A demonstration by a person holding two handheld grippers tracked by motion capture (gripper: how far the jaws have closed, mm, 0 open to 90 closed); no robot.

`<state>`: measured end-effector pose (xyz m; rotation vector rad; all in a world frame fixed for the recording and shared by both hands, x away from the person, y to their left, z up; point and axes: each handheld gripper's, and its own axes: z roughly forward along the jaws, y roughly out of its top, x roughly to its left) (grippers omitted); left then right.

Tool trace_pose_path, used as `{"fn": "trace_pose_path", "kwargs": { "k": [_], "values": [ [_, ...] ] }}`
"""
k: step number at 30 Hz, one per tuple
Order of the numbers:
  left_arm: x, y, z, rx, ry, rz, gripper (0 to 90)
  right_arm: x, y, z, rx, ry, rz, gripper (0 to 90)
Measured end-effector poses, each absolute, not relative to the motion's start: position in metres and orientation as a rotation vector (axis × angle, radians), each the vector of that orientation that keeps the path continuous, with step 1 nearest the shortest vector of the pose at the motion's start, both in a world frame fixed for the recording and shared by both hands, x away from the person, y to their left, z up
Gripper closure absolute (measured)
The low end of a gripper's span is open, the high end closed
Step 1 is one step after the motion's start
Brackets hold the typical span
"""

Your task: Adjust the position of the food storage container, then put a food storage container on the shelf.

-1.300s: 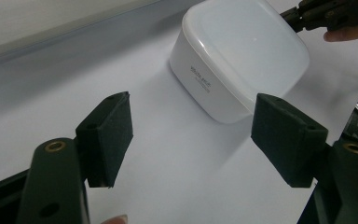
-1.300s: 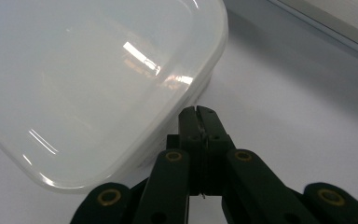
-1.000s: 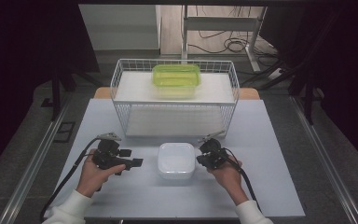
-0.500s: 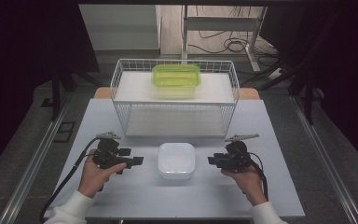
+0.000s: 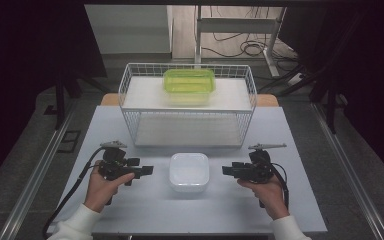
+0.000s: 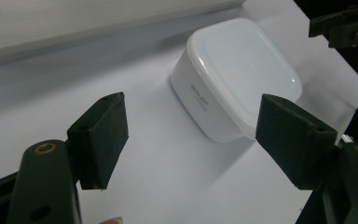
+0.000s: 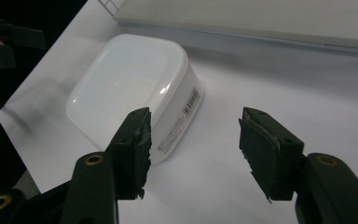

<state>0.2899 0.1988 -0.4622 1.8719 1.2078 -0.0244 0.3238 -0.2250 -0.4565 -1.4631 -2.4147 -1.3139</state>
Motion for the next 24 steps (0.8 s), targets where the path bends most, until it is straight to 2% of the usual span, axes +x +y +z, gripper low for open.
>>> {"fn": "trace_pose_path", "kwargs": {
  "k": [10,17,24],
  "values": [
    [0.287,0.195,-0.463,1.806,1.202,-0.074,25.0,0.327,-0.224,-0.455,-1.417,-2.332,-1.381,38.1],
    [0.297,0.186,-0.472,1.738,1.19,-0.206,29.4,0.329,-0.217,-0.458,-1.383,-2.313,-1.391,38.3],
    [0.306,0.18,-0.475,1.682,1.207,-0.273,30.0,0.333,-0.208,-0.459,-1.372,-2.279,-1.399,39.5]
  ]
}}
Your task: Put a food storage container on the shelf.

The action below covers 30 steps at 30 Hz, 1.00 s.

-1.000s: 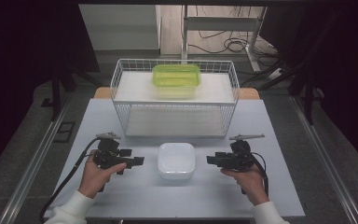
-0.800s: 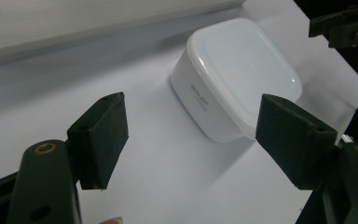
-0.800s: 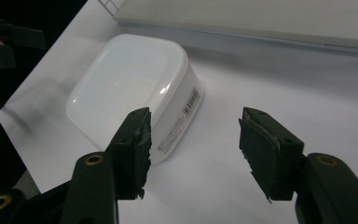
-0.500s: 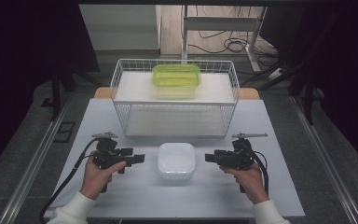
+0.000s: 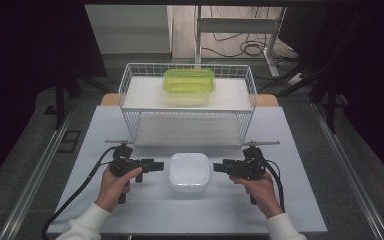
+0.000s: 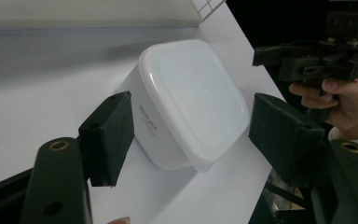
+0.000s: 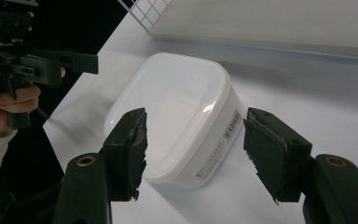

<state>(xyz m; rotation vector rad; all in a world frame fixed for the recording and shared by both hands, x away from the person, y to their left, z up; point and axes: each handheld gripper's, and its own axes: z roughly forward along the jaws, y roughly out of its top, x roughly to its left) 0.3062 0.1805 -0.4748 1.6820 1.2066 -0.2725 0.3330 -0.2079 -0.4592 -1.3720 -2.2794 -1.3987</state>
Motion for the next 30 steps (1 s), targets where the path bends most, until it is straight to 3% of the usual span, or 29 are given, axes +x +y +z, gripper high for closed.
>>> {"fn": "trace_pose_path", "kwargs": {
  "k": [18,30],
  "values": [
    [0.324,0.162,-0.496,1.708,1.239,-0.389,31.9,0.348,-0.19,-0.48,-1.396,-2.22,-1.304,41.5],
    [0.329,0.157,-0.51,1.712,1.227,-0.462,41.3,0.351,-0.186,-0.489,-1.405,-2.189,-1.281,43.8]
  ]
}}
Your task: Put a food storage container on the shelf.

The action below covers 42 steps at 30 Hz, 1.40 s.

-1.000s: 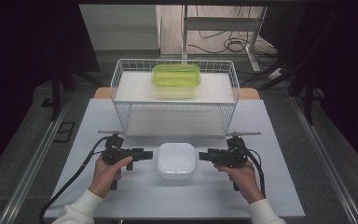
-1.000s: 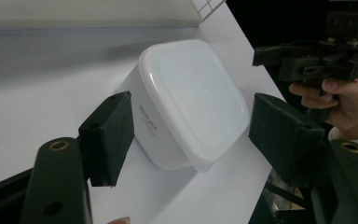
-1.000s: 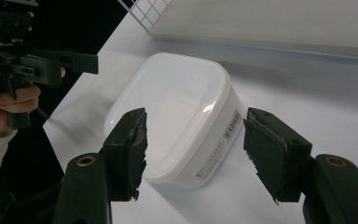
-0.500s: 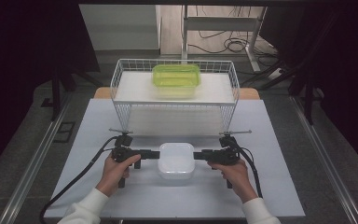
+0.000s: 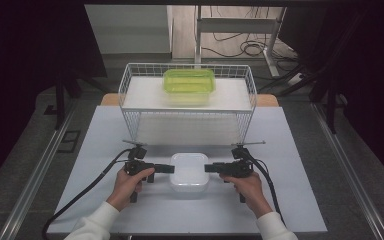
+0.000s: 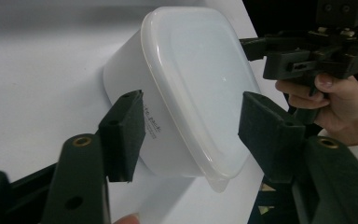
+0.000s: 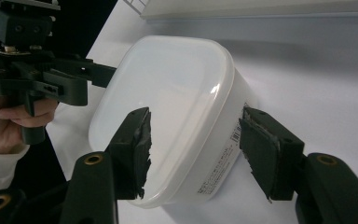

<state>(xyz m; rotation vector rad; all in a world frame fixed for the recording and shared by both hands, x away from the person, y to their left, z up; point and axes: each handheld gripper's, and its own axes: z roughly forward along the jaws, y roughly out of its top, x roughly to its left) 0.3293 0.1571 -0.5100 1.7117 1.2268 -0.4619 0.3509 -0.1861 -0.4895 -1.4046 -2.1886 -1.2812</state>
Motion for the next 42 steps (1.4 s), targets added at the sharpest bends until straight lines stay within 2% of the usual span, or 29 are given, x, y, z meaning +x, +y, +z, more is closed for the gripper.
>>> {"fn": "trace_pose_path", "kwargs": {
  "k": [19,21,27,42],
  "values": [
    [0.333,0.165,-0.522,1.624,1.222,-0.586,58.1,0.355,-0.189,-0.502,-1.397,-2.07,-1.265,57.1],
    [0.333,0.164,-0.524,1.619,1.219,-0.6,62.8,0.355,-0.189,-0.503,-1.386,-2.058,-1.264,61.0],
    [0.333,0.164,-0.526,1.616,1.23,-0.607,68.8,0.355,-0.19,-0.504,-1.395,-2.025,-1.267,65.0],
    [0.328,0.164,-0.522,1.594,1.252,-0.592,73.0,0.352,-0.192,-0.501,-1.422,-1.988,-1.274,69.5]
  ]
}}
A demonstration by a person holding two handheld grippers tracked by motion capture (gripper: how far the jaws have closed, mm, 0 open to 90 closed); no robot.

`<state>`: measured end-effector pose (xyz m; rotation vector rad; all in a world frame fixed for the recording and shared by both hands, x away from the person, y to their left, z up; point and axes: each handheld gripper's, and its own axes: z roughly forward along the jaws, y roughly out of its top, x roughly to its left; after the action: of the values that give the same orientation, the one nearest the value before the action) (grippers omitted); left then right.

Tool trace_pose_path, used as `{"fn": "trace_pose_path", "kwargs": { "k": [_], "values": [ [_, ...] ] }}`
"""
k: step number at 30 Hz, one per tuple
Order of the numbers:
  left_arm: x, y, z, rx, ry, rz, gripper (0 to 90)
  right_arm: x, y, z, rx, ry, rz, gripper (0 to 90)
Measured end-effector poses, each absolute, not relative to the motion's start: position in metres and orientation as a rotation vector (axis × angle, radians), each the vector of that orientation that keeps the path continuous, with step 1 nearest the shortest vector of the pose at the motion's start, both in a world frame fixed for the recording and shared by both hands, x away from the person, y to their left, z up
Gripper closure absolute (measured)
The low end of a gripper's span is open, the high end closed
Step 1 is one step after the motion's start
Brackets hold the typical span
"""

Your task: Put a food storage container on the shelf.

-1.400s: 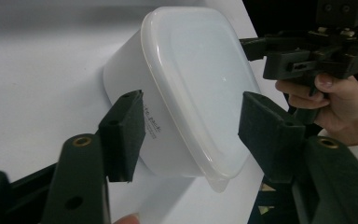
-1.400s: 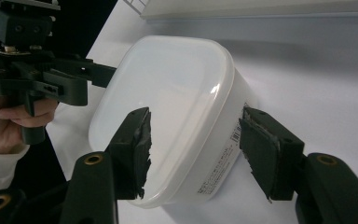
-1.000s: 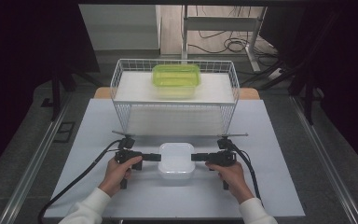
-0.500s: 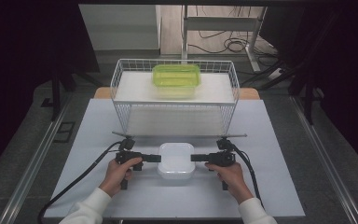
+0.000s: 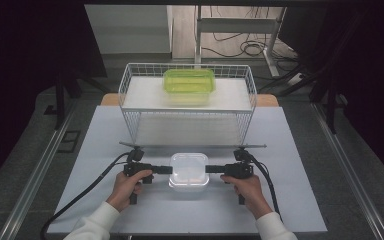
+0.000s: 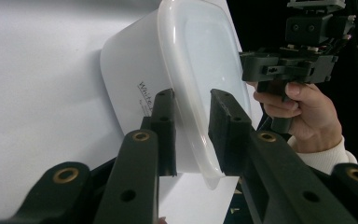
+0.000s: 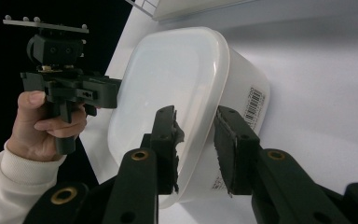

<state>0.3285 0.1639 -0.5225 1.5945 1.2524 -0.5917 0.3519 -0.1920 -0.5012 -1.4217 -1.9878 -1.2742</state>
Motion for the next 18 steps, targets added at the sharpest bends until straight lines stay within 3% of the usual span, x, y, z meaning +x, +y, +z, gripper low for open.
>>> {"fn": "trace_pose_path", "kwargs": {
  "k": [18],
  "values": [
    [0.3248,0.1644,-0.5132,1.619,1.241,-0.532,78.3,0.3488,-0.1926,-0.4903,-1.4,-2.035,-1.326,76.6]
  ]
}}
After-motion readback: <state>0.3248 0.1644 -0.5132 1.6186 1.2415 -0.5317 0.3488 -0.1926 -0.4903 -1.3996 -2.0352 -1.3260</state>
